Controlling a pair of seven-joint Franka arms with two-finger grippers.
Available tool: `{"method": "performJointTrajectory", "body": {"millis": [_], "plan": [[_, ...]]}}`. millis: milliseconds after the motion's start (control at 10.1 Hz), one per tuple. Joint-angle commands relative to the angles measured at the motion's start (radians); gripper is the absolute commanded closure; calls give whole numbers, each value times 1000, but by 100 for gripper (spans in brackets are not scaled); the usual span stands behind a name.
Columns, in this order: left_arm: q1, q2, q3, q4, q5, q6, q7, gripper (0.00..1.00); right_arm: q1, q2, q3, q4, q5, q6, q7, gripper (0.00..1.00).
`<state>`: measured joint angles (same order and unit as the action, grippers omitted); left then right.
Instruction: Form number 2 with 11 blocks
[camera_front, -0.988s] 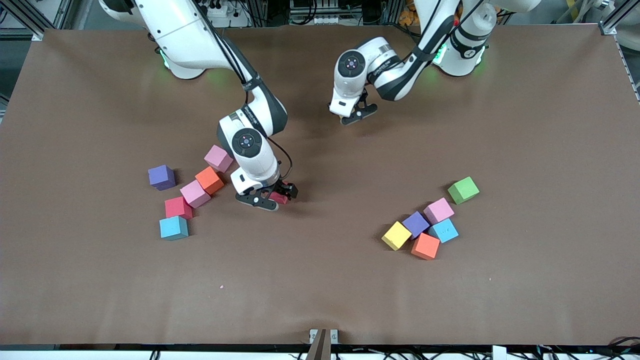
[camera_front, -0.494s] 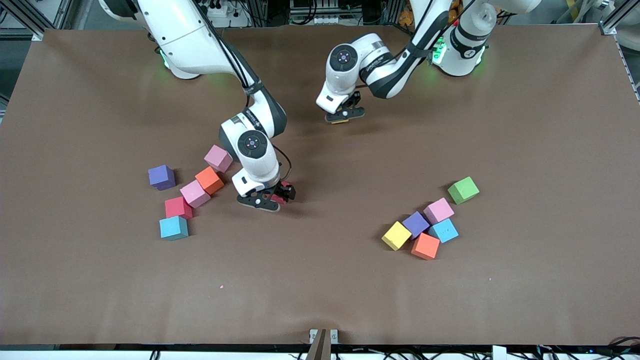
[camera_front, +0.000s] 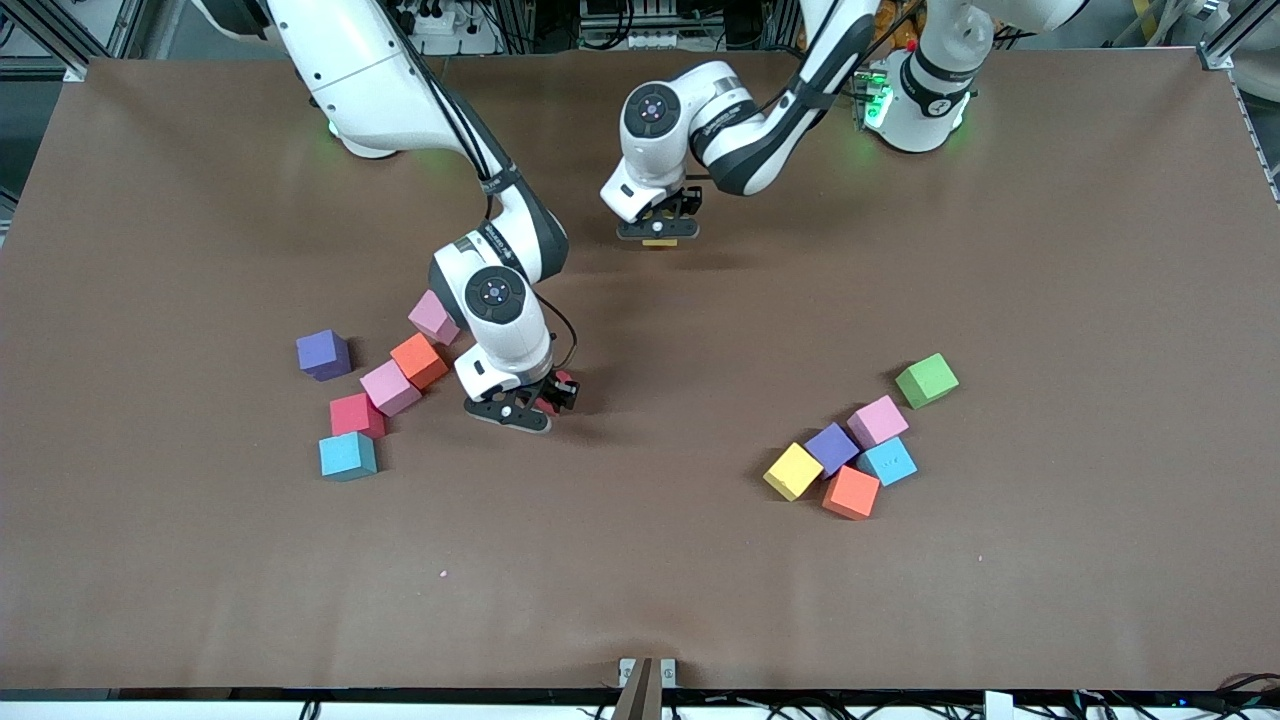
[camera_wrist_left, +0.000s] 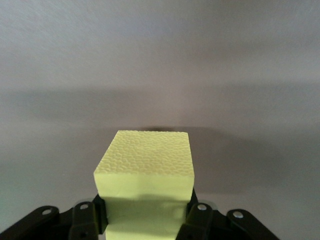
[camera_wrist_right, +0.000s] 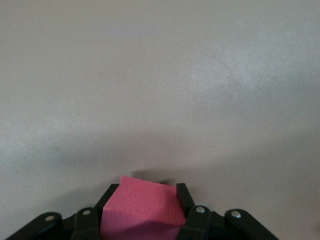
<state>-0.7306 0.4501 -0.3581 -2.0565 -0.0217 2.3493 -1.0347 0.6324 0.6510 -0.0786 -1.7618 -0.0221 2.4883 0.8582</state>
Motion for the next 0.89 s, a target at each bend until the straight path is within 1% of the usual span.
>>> {"method": "performJointTrajectory", "body": {"millis": [0,99,198,296,395,494,593,692,791], "plan": [[-56,61,49,59,-1,-18,24,100,-26,-34,10,7,-18,-46,7,67],[-67,65,62,62,-1,-18,25,100,-39,-54,10,8,-18,-72,-4,67],[-67,70,62,68,-1,-18,24,97,-43,-56,8,8,-18,-77,-34,67],[-70,70,64,69,0,-18,24,84,-63,-50,7,8,-19,-74,-68,66],[-75,74,64,69,0,-18,24,51,-98,-50,8,11,-19,-74,-140,66],[-75,73,64,70,0,-18,9,1,-126,-69,10,8,-18,-91,-237,66],[-73,59,64,69,-3,-24,-13,0,-137,-88,8,8,-18,-136,-316,66],[-73,41,65,69,-3,-47,-46,0,-155,-109,8,1,-18,-147,-429,66],[-75,15,73,67,34,-57,-56,0,-178,-128,8,-4,-18,-152,-584,66]]}}
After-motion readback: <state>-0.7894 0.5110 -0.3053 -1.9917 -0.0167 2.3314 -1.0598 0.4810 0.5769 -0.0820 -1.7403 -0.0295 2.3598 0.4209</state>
